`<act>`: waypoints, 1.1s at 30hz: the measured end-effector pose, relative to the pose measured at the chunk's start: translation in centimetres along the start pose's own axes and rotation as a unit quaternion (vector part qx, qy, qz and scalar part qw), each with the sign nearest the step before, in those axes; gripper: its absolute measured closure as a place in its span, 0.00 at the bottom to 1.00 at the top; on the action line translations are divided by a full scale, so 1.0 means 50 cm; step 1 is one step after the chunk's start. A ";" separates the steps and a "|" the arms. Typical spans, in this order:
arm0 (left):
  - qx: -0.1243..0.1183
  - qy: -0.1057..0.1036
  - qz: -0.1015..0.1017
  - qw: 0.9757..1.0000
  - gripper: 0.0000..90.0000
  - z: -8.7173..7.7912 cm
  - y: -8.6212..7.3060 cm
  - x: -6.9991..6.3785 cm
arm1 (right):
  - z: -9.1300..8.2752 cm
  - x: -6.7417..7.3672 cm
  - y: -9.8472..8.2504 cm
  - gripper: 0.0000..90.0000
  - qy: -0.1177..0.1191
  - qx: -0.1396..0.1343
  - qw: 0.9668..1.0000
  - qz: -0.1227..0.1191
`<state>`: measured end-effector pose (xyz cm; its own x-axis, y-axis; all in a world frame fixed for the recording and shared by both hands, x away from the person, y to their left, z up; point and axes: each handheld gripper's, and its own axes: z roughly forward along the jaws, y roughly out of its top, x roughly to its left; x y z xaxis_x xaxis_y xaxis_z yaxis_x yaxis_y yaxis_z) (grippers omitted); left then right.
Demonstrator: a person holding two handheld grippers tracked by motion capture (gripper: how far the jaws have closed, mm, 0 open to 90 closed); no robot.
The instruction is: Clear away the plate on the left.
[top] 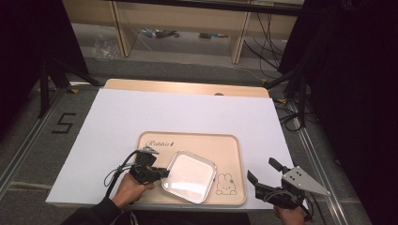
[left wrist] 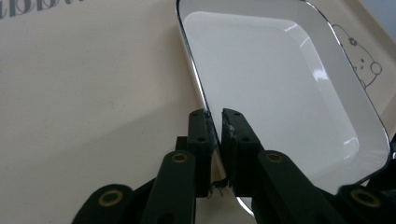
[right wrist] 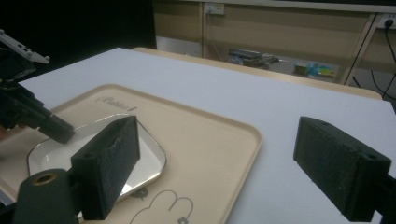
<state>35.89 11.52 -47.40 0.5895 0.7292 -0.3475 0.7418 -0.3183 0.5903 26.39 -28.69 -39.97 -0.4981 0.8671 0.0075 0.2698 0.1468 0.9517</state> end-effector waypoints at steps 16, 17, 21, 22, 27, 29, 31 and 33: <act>0.011 0.004 -0.005 1.000 0.86 -0.026 -0.035 -0.016 | 0.000 0.001 0.000 0.17 0.002 0.003 1.000 0.002; 0.008 0.001 -0.005 1.000 0.85 -0.028 -0.039 -0.019 | 0.000 0.002 0.000 0.17 0.002 0.003 1.000 0.002; 0.018 0.001 -0.009 1.000 0.84 -0.032 -0.049 -0.023 | 0.001 0.002 0.000 0.17 0.000 0.002 1.000 0.003; 0.019 0.000 -0.007 1.000 0.84 -0.033 -0.051 -0.022 | 0.001 0.002 0.000 0.17 0.000 0.003 1.000 0.003; 0.018 -0.001 -0.013 1.000 0.83 -0.036 -0.055 -0.026 | 0.000 0.002 0.000 0.17 0.002 0.004 1.000 0.002; 0.016 -0.002 -0.013 1.000 0.83 -0.038 -0.057 -0.029 | 0.000 0.002 0.000 0.17 0.001 0.003 1.000 0.002; 0.018 -0.005 -0.013 1.000 0.83 -0.039 -0.060 -0.028 | 0.001 0.002 0.000 0.17 0.001 0.003 1.000 0.003; 0.017 -0.006 -0.017 1.000 0.82 -0.039 -0.062 -0.029 | 0.001 0.002 0.000 0.17 0.002 0.003 1.000 0.004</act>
<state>32.11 12.62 -47.29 0.5683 0.7321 -0.3756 0.7710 -0.3144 0.5537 26.36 -28.57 -39.97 -0.4999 0.8659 0.0163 0.2782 0.1427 0.9499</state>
